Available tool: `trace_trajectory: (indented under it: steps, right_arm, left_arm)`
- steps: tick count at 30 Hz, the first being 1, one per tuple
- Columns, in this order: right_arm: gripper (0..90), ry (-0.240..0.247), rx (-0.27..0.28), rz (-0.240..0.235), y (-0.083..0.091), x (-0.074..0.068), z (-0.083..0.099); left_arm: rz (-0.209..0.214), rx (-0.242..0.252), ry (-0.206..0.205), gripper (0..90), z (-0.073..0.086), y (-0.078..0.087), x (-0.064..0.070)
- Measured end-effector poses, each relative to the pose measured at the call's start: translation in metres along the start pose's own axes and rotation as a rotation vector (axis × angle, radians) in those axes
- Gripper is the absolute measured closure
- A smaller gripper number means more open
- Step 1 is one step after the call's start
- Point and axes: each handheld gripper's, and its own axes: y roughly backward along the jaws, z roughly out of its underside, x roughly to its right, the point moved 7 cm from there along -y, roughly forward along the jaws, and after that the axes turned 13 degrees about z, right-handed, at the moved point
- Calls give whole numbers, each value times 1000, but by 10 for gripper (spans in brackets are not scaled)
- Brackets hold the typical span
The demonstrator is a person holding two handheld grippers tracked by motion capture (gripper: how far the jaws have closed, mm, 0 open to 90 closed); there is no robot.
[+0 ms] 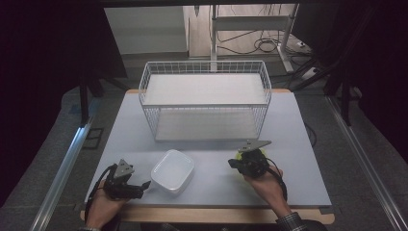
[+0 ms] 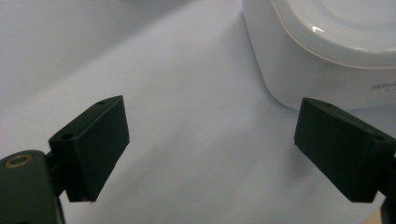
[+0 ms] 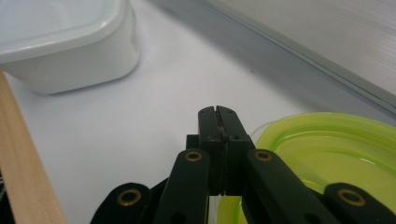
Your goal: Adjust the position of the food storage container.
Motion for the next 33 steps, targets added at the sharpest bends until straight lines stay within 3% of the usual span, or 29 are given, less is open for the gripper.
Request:
trace_trajectory:
  steps: [16, 18, 21, 23, 24, 28, 31, 33]
  right_arm:
    - [900, -132, 3, 112, 16, 59, 19]
    - [900, -143, 2, 115, 17, 61, 20]
    - [900, -123, 8, 117, 18, 57, 18]
    - [900, -115, 13, 115, 18, 54, 17]
    - [900, -98, 18, 112, 18, 49, 15]
    - [900, -75, 28, 101, 17, 41, 13]
    - [900, -80, 31, 80, 17, 38, 12]
    - [900, -87, 22, 48, 16, 35, 11]
  left_arm:
    - [32, -11, -9, 110, -1, -2, 5]
    - [41, -7, -4, 118, -1, -1, 7]
    - [75, 10, 8, 153, -3, 0, 16]
    - [87, 12, 3, 223, -3, 0, 20]
    - [108, 10, -14, 295, -5, 0, 31]
    - [119, -20, -19, 588, -8, -3, 48]
    - [105, -43, -17, 750, -7, -4, 50]
    - [142, -19, 22, 835, -8, -3, 49]
